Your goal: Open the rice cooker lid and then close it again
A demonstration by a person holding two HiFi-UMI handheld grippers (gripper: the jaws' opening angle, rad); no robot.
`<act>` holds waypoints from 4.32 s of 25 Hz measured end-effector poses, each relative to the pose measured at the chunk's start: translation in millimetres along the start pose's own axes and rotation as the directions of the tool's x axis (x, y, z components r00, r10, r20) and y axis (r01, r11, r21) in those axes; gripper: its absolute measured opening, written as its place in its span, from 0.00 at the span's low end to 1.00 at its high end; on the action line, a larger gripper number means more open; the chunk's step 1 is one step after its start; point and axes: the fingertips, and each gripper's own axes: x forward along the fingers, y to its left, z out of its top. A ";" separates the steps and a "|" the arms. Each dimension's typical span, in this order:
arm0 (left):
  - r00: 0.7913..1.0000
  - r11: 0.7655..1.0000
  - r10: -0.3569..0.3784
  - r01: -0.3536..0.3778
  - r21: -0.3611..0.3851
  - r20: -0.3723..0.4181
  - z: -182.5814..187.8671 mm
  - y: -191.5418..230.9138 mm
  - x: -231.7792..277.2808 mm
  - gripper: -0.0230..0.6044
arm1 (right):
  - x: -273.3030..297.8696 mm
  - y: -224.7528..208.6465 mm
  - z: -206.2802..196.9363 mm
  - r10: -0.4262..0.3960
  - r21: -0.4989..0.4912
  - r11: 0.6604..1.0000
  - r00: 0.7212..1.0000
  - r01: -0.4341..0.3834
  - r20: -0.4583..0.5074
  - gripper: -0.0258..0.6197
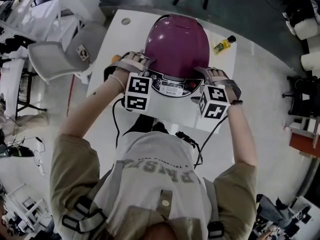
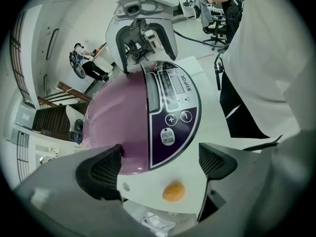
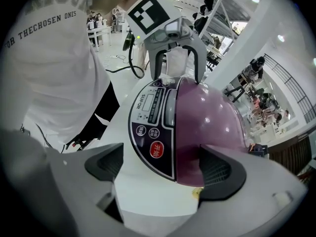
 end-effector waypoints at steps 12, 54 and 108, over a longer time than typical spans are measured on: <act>0.999 1.000 -0.014 0.014 0.019 -0.029 -1.7 -4.4 4.6 0.88 | 1.3 -1.0 2.4 0.028 0.057 0.998 1.000 -0.028 0.008 0.74; 0.437 0.371 0.853 -0.124 -0.920 0.285 5.0 146.1 -193.9 0.50 | -197.6 -120.2 20.6 -0.943 0.868 0.318 0.224 0.381 0.247 0.24; 0.169 0.164 0.976 -0.165 -0.973 0.135 -6.3 127.5 -230.3 0.05 | -233.0 -98.4 45.1 -0.993 0.903 0.102 -0.018 0.417 0.120 0.04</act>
